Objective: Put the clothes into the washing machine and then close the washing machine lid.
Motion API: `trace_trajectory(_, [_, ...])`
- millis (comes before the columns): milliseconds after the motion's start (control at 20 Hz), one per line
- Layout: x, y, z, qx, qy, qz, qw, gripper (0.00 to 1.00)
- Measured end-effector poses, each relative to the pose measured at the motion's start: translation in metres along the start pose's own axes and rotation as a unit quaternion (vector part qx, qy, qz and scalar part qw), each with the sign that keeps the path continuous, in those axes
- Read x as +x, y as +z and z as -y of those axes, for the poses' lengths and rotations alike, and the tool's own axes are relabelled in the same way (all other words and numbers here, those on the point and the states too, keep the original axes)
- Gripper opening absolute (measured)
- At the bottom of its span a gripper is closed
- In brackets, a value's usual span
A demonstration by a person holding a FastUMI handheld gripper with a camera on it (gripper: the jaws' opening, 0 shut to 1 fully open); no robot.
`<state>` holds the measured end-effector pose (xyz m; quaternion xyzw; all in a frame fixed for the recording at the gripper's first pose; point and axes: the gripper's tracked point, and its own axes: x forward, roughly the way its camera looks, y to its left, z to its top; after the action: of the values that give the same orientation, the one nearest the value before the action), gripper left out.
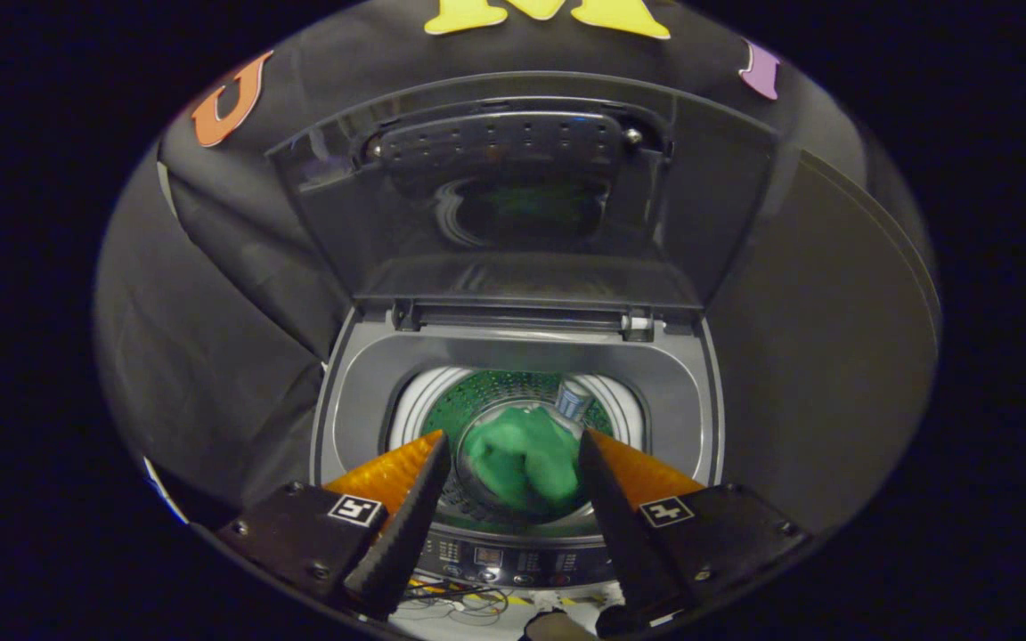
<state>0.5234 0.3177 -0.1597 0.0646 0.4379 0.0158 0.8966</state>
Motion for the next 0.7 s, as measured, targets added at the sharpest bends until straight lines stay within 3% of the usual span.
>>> trace_trajectory(700, [-0.072,0.068,-0.001,-0.034,-0.013,0.118,0.992,0.9])
